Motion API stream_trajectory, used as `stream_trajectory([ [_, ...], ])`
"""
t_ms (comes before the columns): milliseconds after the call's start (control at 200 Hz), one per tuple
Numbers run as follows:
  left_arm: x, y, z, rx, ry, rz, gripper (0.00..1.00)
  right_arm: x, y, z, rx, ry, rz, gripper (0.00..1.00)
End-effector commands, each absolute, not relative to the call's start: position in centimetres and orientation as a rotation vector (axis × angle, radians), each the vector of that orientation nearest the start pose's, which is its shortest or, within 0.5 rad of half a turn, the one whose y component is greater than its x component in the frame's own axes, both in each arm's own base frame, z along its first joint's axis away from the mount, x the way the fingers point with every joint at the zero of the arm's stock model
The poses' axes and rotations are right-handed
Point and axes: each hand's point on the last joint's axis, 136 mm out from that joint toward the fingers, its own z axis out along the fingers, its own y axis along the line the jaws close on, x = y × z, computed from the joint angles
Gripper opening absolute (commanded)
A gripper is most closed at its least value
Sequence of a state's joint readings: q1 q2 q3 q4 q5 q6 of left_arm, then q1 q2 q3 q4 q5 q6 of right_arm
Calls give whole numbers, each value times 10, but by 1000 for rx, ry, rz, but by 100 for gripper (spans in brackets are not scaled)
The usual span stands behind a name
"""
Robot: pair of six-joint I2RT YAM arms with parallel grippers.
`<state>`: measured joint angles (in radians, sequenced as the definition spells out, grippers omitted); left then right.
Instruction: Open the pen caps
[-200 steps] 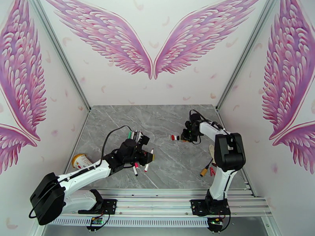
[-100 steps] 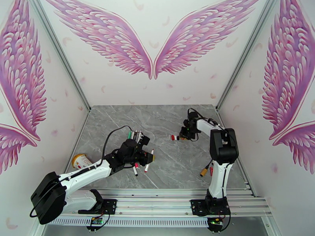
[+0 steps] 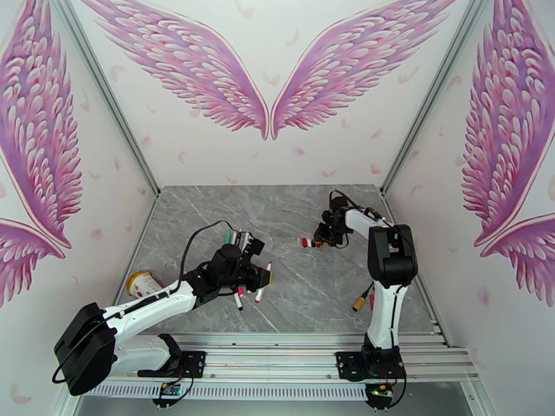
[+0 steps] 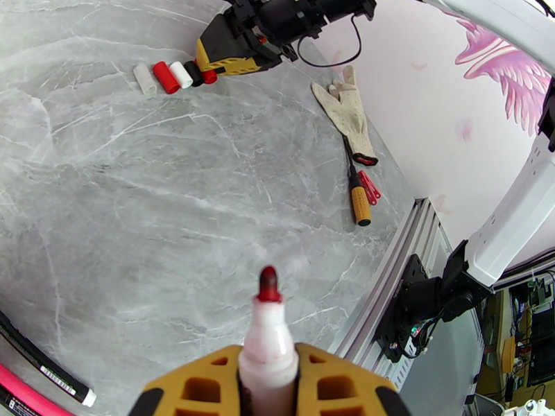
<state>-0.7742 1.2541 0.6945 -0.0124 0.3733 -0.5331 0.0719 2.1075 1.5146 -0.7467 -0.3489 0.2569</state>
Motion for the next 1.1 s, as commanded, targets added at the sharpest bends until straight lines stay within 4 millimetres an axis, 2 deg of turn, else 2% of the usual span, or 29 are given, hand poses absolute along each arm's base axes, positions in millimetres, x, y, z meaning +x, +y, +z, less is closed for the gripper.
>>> stream_trajectory([
  [0, 231, -309, 169, 494, 2270, -1106, 2, 440, 89, 41, 210, 2879, 589, 31],
  [165, 248, -300, 163, 431, 2329, -947, 2, 435, 91, 59, 213, 2820, 609, 33],
  [360, 276, -293, 158, 355, 2365, -769, 2, 416, 91, 76, 226, 2747, 624, 35],
  [570, 315, -283, 135, 283, 2459, -482, 1, 386, 102, 106, 222, 2598, 742, 48],
  [695, 340, -279, 124, 250, 2501, -341, 2, 364, 114, 122, 193, 2510, 843, 56],
  [795, 356, -266, 105, 217, 2558, -188, 2, 347, 127, 133, 172, 2444, 966, 69],
  [810, 363, -268, 109, 209, 2546, -182, 2, 344, 129, 135, 166, 2435, 984, 71],
  [850, 370, -266, 105, 203, 2553, -146, 2, 338, 133, 138, 157, 2413, 1016, 74],
  [975, 389, -266, 90, 207, 2582, -72, 3, 325, 139, 143, 138, 2384, 1047, 84],
  [1099, 408, -256, 76, 190, 2598, 48, 4, 316, 149, 148, 96, 2359, 1107, 96],
])
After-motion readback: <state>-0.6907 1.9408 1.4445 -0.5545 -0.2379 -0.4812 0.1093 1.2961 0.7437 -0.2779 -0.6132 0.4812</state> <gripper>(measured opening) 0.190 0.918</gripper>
